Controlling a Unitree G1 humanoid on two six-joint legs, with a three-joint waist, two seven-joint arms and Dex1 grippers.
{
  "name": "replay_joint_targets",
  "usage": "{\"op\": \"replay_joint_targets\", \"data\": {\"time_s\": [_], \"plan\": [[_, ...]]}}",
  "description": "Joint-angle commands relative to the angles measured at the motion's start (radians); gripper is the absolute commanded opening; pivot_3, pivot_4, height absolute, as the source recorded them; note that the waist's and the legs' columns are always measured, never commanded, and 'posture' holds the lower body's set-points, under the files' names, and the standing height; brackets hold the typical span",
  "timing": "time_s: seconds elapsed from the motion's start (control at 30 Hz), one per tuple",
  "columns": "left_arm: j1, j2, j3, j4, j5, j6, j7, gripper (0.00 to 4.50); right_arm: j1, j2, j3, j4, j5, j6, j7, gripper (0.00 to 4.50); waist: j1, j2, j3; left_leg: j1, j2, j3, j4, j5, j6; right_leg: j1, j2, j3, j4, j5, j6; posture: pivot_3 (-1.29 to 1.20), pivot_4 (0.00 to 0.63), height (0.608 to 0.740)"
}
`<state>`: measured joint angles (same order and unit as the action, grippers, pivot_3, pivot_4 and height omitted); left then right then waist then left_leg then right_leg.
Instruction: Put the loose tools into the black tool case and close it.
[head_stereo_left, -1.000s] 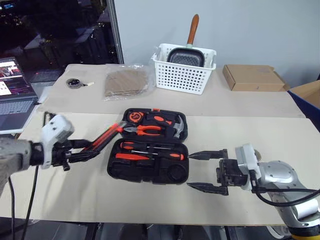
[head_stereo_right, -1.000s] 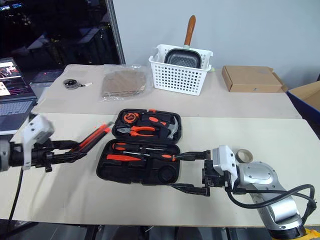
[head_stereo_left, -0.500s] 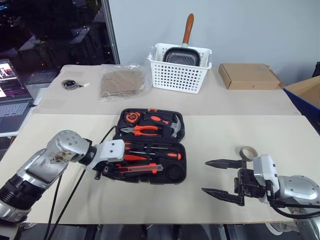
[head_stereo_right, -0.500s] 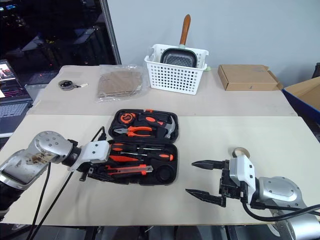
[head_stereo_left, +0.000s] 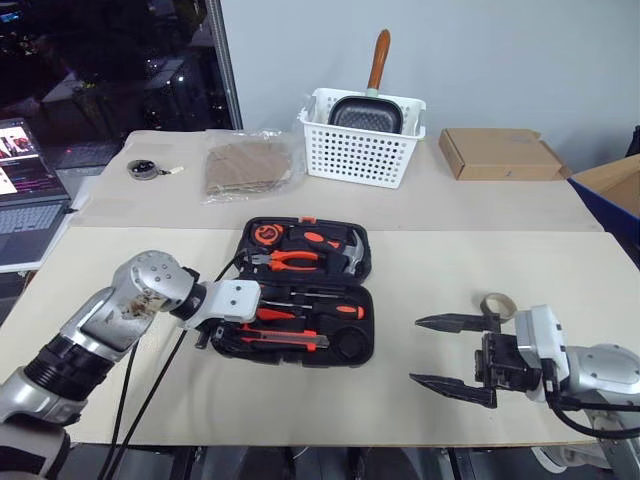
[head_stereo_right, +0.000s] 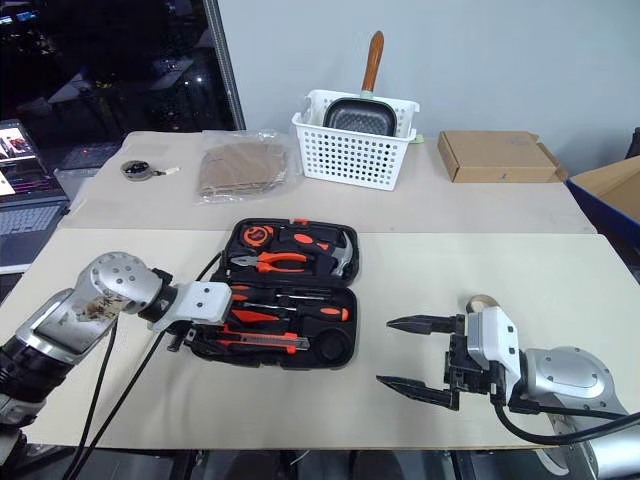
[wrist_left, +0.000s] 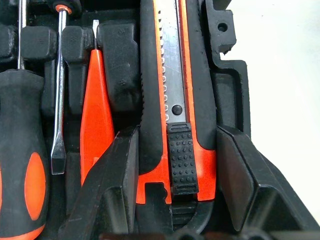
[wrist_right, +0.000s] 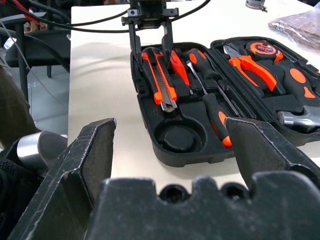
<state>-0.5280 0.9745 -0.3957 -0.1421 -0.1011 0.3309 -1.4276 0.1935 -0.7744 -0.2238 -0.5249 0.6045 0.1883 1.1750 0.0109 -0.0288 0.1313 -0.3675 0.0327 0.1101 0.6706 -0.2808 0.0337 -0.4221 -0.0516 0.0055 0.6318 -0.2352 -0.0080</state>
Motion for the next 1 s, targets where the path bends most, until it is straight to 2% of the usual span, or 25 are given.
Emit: {"op": "replay_joint_targets", "data": {"time_s": [0.03,0.1,0.13,0.17,0.3,0.43,0.6,0.73,0.77,0.87,1.0], "plan": [[-0.004,0.009,0.007,-0.023,0.002,0.021,-0.03,1.82,0.004,-0.013,-0.033,-0.038,0.022,-0.004,-0.007,4.04,-0.001,0.0,0.0,0.0,0.0,0.0,0.0,0.0,0.0,0.0,0.0,0.0,0.0,0.0,0.0,0.0,0.15,0.74],[-0.005,0.0,0.017,-0.051,-0.016,0.061,-0.022,1.82,0.008,-0.013,-0.035,-0.041,0.023,-0.004,-0.01,4.04,-0.002,0.0,0.0,0.0,0.0,0.0,0.0,0.0,0.0,0.0,0.0,0.0,0.0,0.0,0.0,0.0,0.15,0.74],[-0.005,-0.003,0.021,-0.06,-0.021,0.075,-0.02,2.79,0.009,-0.013,-0.035,-0.042,0.023,-0.004,-0.011,4.04,-0.002,0.0,0.0,0.0,0.0,0.0,0.0,0.0,0.0,0.0,0.0,0.0,0.0,0.0,0.0,0.0,0.15,0.74],[-0.006,-0.004,0.033,-0.075,-0.031,0.094,-0.011,3.0,0.01,-0.013,-0.034,-0.043,0.023,-0.004,-0.012,4.04,-0.001,0.0,0.0,0.0,0.0,0.0,0.0,0.0,0.0,0.0,0.0,0.0,0.0,0.0,0.0,0.0,0.15,0.74],[0.005,-0.007,0.148,-0.144,-0.12,0.191,0.039,4.37,0.006,-0.014,-0.027,-0.041,0.022,-0.005,-0.015,4.04,-0.001,0.0,0.0,-0.001,0.001,0.0,0.001,-0.001,0.001,-0.001,0.0,0.0,0.0,0.0,0.0,0.0,0.15,0.74],[0.082,-0.015,0.324,-0.231,-0.272,0.251,0.073,4.37,-0.004,-0.011,-0.011,-0.029,0.013,-0.012,-0.017,4.04,-0.005,0.0,0.0,-0.001,0.002,0.0,0.004,-0.001,0.002,0.0,0.001,0.001,0.0,0.0,0.0,0.0,0.15,0.74],[0.267,-0.083,0.44,-0.3,-0.323,0.255,0.211,2.89,-0.027,-0.007,0.011,-0.015,0.018,-0.006,-0.016,4.04,-0.007,0.001,0.0,0.0,0.002,0.0,0.004,-0.001,0.002,0.0,0.0,0.002,0.001,0.0,0.001,0.0,0.15,0.74],[0.396,-0.221,0.442,-0.296,-0.286,0.177,0.357,1.56,-0.043,-0.009,0.017,-0.006,0.02,-0.003,-0.013,4.04,-0.001,0.001,0.0,0.001,0.002,0.0,0.005,-0.001,0.002,0.001,-0.001,0.002,0.002,0.0,0.001,0.0,0.15,0.74],[0.424,-0.243,0.429,-0.28,-0.258,0.137,0.381,1.09,-0.047,-0.01,0.017,-0.006,0.021,-0.001,-0.014,4.04,0.0,0.001,0.0,0.0,0.002,0.0,0.005,-0.001,0.002,0.001,-0.001,0.002,0.002,0.001,0.001,0.0,0.15,0.74],[0.464,-0.324,0.387,-0.224,-0.201,0.067,0.462,0.05,-0.051,-0.013,0.015,-0.01,0.023,0.003,-0.016,4.04,0.003,0.001,-0.001,0.001,0.001,0.0,0.005,-0.001,0.002,0.001,-0.001,0.002,0.002,0.001,0.001,0.0,0.15,0.74],[0.484,-0.343,0.301,-0.155,-0.128,0.001,0.477,0.05,-0.047,-0.018,0.009,-0.019,0.027,0.007,-0.016,4.04,0.001,0.003,-0.002,0.001,0.001,0.0,0.005,-0.001,0.002,0.002,-0.001,0.002,0.002,0.002,0.001,0.0,0.15,0.74]]}}
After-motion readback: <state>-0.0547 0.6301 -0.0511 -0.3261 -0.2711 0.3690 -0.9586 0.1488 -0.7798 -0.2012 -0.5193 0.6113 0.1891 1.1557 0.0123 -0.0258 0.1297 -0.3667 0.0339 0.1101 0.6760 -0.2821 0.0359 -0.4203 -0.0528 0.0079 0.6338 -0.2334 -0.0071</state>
